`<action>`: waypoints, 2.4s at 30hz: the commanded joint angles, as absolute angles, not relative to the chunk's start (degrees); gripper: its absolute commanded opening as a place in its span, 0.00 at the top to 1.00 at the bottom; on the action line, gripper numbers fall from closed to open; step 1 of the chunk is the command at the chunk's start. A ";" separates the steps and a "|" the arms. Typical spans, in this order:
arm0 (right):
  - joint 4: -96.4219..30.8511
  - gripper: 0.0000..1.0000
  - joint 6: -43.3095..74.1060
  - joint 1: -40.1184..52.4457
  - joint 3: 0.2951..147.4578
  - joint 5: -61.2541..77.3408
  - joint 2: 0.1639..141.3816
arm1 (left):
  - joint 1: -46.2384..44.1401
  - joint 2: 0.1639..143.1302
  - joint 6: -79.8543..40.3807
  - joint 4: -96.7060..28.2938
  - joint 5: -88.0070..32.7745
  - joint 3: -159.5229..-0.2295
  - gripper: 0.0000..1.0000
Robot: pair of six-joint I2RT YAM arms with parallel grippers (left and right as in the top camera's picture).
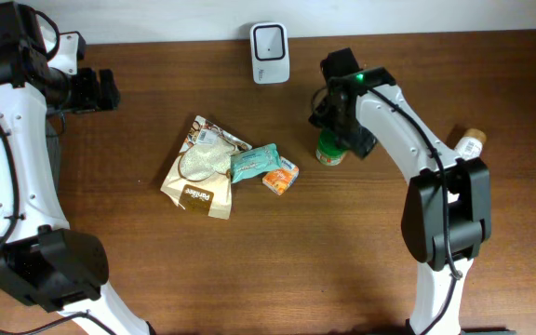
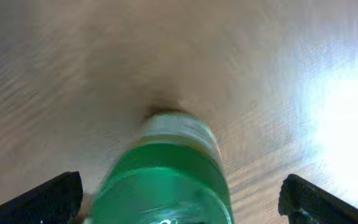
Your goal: Scan the item barcode
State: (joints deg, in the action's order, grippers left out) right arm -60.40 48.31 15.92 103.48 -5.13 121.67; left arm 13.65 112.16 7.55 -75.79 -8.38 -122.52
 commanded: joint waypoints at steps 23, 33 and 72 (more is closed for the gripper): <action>-68.53 0.11 0.93 15.97 109.91 5.63 126.93 | 14.04 112.01 8.47 -75.70 -8.97 -122.78 0.01; -68.34 0.21 1.10 15.66 109.91 2.35 127.02 | 14.04 112.01 8.47 -75.70 -8.97 -122.78 0.01; -73.54 0.46 1.10 15.57 115.39 11.88 127.02 | 14.04 112.01 8.47 -75.70 -8.97 -122.78 0.01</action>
State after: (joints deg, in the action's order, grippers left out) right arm -71.44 1.26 15.79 109.73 4.84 126.80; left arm 13.65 112.16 7.55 -75.79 -8.36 -122.52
